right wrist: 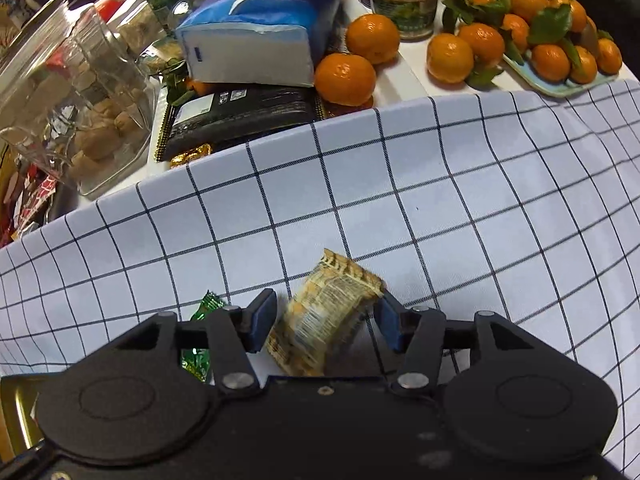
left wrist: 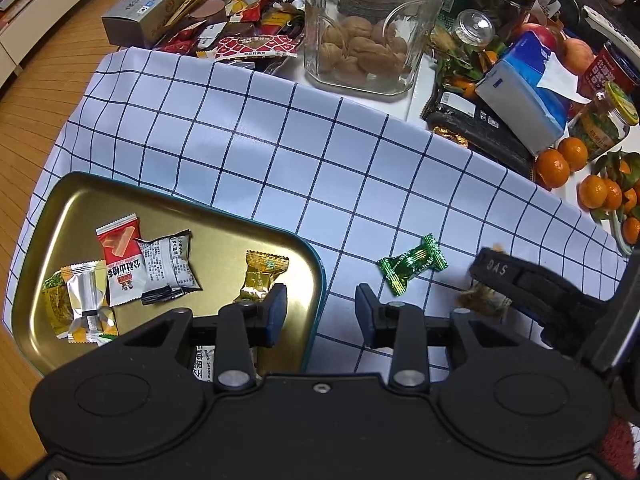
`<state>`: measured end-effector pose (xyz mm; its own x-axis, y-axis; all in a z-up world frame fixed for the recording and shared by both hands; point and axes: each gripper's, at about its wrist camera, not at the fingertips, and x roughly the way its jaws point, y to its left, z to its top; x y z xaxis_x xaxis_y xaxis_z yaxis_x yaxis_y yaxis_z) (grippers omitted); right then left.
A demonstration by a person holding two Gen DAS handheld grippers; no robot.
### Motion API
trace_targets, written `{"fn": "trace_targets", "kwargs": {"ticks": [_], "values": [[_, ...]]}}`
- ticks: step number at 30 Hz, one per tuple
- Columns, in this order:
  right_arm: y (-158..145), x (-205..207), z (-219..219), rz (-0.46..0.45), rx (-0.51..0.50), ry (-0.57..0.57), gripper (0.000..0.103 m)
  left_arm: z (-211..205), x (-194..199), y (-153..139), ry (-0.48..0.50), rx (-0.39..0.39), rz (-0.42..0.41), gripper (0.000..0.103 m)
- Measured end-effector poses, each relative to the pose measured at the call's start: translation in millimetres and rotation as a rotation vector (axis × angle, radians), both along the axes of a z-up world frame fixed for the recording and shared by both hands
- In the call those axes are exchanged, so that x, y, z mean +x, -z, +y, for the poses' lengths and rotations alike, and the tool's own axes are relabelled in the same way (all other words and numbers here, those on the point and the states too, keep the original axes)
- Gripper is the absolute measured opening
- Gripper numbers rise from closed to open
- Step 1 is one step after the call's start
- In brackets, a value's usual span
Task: Organize snacks
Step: 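Grasp the brown patterned packet with the right tool while the left approaches the green candy, then close the left tool on the green-wrapped candy and lift it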
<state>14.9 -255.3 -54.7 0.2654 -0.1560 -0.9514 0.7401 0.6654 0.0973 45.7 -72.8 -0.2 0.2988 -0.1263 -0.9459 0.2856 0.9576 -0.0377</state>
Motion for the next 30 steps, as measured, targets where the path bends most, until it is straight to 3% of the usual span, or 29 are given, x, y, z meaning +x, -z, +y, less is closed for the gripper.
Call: {"fn": "trace_targets", "kwargs": {"ticks": [3,12,17,24,27,30], "values": [[-1,-2,4,0.039,-0.046,-0.051,0.036,1,1,0,-0.002,-0.007,0.003,0.046],[-10,-78,9,0.091,-0.036,-0.197,0.035,0,0,-1,0.008,-0.015,0.009,0.046],[-14,-115,8,0.105,-0.029,-0.197,0.035,-5,-2,5,0.038,-0.014,0.017,0.046],[-24,-120,0,0.035,0.046,-0.083,0.034,-13,-6,11,0.059,-0.021,0.005,0.046],[-33,-115,2,0.005,0.063,-0.103,0.034,-16,-6,19,0.047,-0.036,0.025,0.046],[-41,-110,6,-0.015,0.031,-0.134,0.034,-18,-9,20,0.043,-0.026,-0.004,0.046]]}}
